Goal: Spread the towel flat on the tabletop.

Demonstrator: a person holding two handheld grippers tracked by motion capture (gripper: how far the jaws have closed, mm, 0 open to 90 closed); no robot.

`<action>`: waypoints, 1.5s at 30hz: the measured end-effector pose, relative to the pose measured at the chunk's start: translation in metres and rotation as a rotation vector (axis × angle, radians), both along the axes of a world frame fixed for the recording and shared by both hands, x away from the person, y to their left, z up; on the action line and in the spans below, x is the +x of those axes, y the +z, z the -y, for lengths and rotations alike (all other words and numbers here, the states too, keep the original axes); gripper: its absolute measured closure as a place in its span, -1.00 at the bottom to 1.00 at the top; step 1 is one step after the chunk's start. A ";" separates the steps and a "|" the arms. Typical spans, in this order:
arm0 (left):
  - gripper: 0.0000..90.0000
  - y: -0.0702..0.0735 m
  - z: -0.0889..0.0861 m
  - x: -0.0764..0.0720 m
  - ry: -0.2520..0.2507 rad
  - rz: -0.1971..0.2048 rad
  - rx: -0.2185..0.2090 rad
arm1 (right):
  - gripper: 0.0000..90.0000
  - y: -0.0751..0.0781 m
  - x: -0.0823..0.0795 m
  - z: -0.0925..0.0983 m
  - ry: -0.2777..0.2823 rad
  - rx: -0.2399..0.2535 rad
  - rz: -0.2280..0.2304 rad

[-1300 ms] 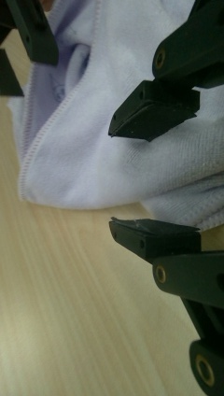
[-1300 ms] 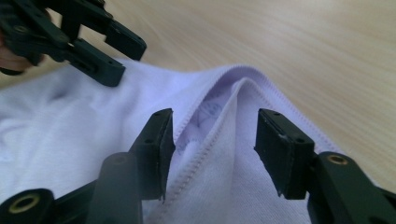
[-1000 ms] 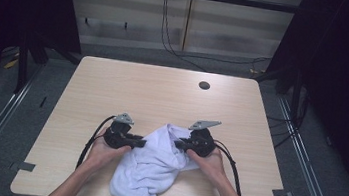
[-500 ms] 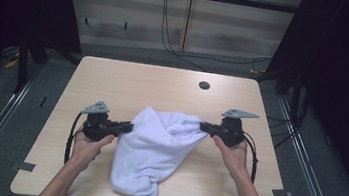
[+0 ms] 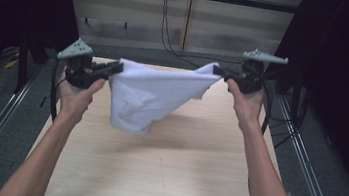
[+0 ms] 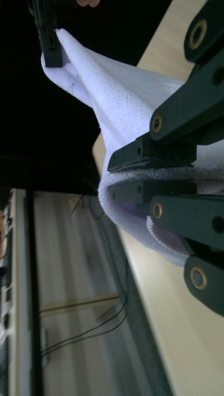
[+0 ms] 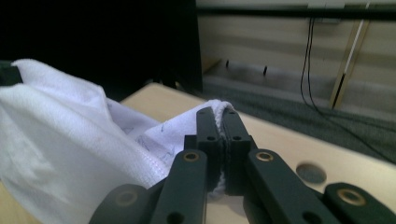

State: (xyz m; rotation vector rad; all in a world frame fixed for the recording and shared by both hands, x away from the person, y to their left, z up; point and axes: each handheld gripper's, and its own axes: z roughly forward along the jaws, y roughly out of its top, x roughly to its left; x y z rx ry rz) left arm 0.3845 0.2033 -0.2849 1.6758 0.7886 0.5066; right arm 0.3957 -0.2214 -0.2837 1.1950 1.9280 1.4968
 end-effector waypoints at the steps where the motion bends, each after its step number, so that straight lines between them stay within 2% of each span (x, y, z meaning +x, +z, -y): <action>1: 0.87 0.010 0.000 0.003 0.008 0.022 0.006 | 0.97 0.010 0.006 -0.001 -0.011 -0.005 0.007; 2: 0.87 0.010 0.000 0.003 0.008 0.022 0.006 | 0.97 0.019 0.011 -0.002 -0.023 -0.011 0.017; 3: 0.87 0.019 0.000 0.005 0.014 0.045 0.002 | 0.97 0.028 0.016 -0.003 -0.032 -0.013 0.024; 4: 0.87 0.035 0.000 0.008 0.020 0.072 -0.002 | 0.97 0.037 0.019 -0.004 -0.045 -0.021 0.033; 5: 0.86 0.041 0.000 0.008 0.021 0.083 0.004 | 0.97 0.044 0.021 -0.006 -0.055 -0.018 0.048; 6: 0.86 0.041 0.000 0.008 0.021 0.083 0.004 | 0.97 0.044 0.021 -0.006 -0.055 -0.018 0.048; 7: 0.86 0.045 0.000 0.009 0.025 0.090 0.007 | 0.97 0.056 0.021 -0.008 -0.058 -0.018 0.063; 9: 0.86 0.050 -0.002 0.008 0.014 0.095 0.005 | 0.97 0.059 0.022 -0.008 -0.052 -0.010 0.070; 10: 0.86 0.051 -0.002 0.008 0.008 0.092 -0.007 | 0.97 0.064 0.020 -0.009 -0.059 -0.022 0.080; 13: 0.85 0.050 0.000 0.009 0.000 0.082 0.001 | 0.97 0.067 0.019 -0.008 -0.048 -0.006 0.084; 17: 0.82 0.044 0.007 0.015 0.023 0.058 0.014 | 0.96 0.070 0.021 -0.012 -0.051 -0.043 0.074; 19: 0.81 0.040 0.011 0.027 0.033 0.030 -0.007 | 0.96 0.067 0.029 -0.012 -0.054 -0.048 0.044; 20: 0.81 0.040 0.011 0.027 0.033 0.030 -0.007 | 0.96 0.067 0.029 -0.012 -0.054 -0.048 0.044; 21: 0.84 0.038 0.011 0.029 0.041 0.031 -0.011 | 0.96 0.061 0.036 -0.011 -0.062 -0.041 0.031; 23: 0.84 0.035 0.011 0.031 0.048 0.043 -0.014 | 0.96 0.053 0.036 -0.008 -0.065 -0.014 0.067; 24: 0.84 0.032 0.012 0.029 0.040 0.054 -0.007 | 0.96 0.053 0.036 -0.008 -0.065 -0.014 0.067; 25: 0.85 0.029 0.012 0.026 0.028 0.061 0.010 | 0.96 0.048 0.034 -0.007 -0.062 -0.001 0.080; 26: 0.87 0.018 0.012 0.016 0.019 0.084 0.048 | 0.96 0.033 0.026 -0.007 -0.049 -0.002 0.094; 27: 0.87 0.018 0.012 0.016 0.019 0.084 0.048 | 0.96 0.033 0.026 -0.007 -0.049 -0.002 0.094; 28: 0.88 0.001 0.011 0.000 -0.015 0.092 0.059 | 0.96 0.007 0.011 -0.008 -0.038 -0.052 0.089; 29: 0.88 0.001 0.011 0.000 -0.015 0.092 0.059 | 0.96 0.007 0.011 -0.008 -0.038 -0.052 0.089; 30: 0.88 -0.012 0.010 -0.009 -0.032 0.078 0.057 | 0.96 -0.010 0.002 -0.007 -0.020 -0.055 0.078; 32: 0.88 -0.042 0.010 -0.029 -0.068 0.050 0.091 | 0.96 -0.048 -0.018 -0.005 -0.013 -0.072 0.026; 33: 0.89 -0.059 0.010 -0.039 -0.093 0.017 0.110 | 0.96 -0.068 -0.028 -0.002 0.005 -0.063 -0.010; 34: 0.89 -0.075 0.010 -0.050 -0.111 -0.008 0.135 | 0.96 -0.108 -0.051 0.002 0.006 -0.077 -0.087; 35: 0.89 -0.092 0.009 -0.061 -0.128 -0.043 0.146 | 0.96 -0.108 -0.051 0.002 0.006 -0.077 -0.087; 36: 0.88 -0.109 0.008 -0.072 -0.148 -0.082 0.161 | 0.96 -0.128 -0.063 0.003 0.029 -0.085 -0.132; 37: 0.88 -0.122 0.009 -0.083 -0.167 -0.104 0.196 | 0.95 -0.145 -0.076 0.003 0.036 -0.113 -0.169; 38: 0.88 -0.134 0.009 -0.093 -0.187 -0.142 0.218 | 0.93 -0.159 -0.089 0.003 0.048 -0.140 -0.192; 39: 0.88 -0.143 0.009 -0.104 -0.202 -0.156 0.234 | 0.90 -0.171 -0.101 0.003 0.062 -0.158 -0.230; 40: 0.87 -0.151 0.010 -0.114 -0.224 -0.182 0.238 | 0.84 -0.187 -0.124 0.004 0.058 -0.170 -0.277; 41: 0.87 -0.156 0.009 -0.123 -0.238 -0.201 0.256 | 0.84 -0.187 -0.124 0.004 0.058 -0.170 -0.277; 42: 0.87 -0.160 0.008 -0.129 -0.249 -0.215 0.254 | 0.83 -0.192 -0.133 0.005 0.068 -0.168 -0.305; 44: 0.84 -0.175 0.006 -0.143 -0.278 -0.283 0.230 | 0.70 -0.198 -0.154 0.004 0.107 -0.213 -0.358; 45: 0.78 -0.175 0.006 -0.143 -0.278 -0.283 0.230 | 0.70 -0.198 -0.154 0.004 0.107 -0.213 -0.358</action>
